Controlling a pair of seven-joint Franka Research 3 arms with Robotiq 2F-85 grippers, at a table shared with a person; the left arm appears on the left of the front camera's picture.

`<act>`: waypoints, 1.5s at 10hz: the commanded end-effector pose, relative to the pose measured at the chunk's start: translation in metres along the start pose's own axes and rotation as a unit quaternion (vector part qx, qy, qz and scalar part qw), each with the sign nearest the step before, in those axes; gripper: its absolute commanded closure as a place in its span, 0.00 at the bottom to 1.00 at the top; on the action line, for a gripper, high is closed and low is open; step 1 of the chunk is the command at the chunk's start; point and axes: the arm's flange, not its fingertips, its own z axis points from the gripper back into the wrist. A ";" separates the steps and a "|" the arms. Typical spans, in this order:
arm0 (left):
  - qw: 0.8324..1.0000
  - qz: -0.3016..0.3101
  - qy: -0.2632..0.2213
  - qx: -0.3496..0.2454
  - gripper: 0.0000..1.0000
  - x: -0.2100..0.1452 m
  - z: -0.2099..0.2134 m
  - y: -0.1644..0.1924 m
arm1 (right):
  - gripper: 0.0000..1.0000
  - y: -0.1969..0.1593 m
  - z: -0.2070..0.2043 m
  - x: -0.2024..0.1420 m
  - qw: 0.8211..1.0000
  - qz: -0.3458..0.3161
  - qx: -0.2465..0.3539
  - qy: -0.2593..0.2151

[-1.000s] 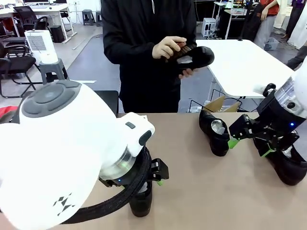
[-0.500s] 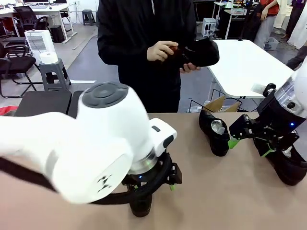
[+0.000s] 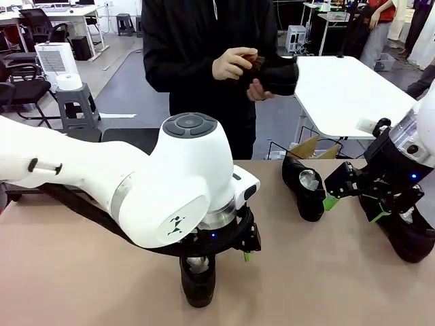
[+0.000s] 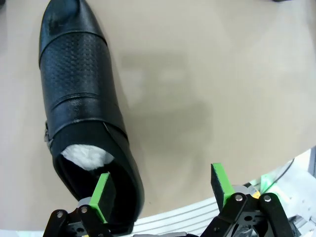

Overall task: Organize the shoes by placing them on the stand.
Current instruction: Place the Shoe from the middle of the table onto the Shoes Stand.

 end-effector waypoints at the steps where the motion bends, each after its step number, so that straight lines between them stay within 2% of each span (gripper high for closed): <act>1: 1.000 0.021 0.005 0.020 0.00 0.009 -0.012 -0.008 | 0.00 0.001 0.001 0.001 1.000 0.001 0.010 0.001; 4: 0.999 0.047 0.019 0.004 0.00 0.013 -0.030 0.002 | 0.00 0.001 0.001 0.001 1.000 0.001 0.010 0.001; 5: 0.999 0.045 0.018 0.014 0.10 0.014 -0.033 0.004 | 0.00 0.001 0.001 0.001 1.000 0.001 0.010 0.001; 9: 0.998 0.049 0.024 0.033 0.86 0.012 -0.032 0.006 | 0.00 0.001 0.001 0.001 1.000 0.001 0.010 0.001; 10: 0.998 0.050 0.024 0.039 1.00 0.011 -0.033 0.006 | 0.00 0.001 0.001 0.001 1.000 0.001 0.010 0.001; 15: 0.997 0.060 0.026 0.050 1.00 0.006 -0.025 0.013 | 0.00 0.001 0.001 0.001 1.000 0.001 0.010 0.001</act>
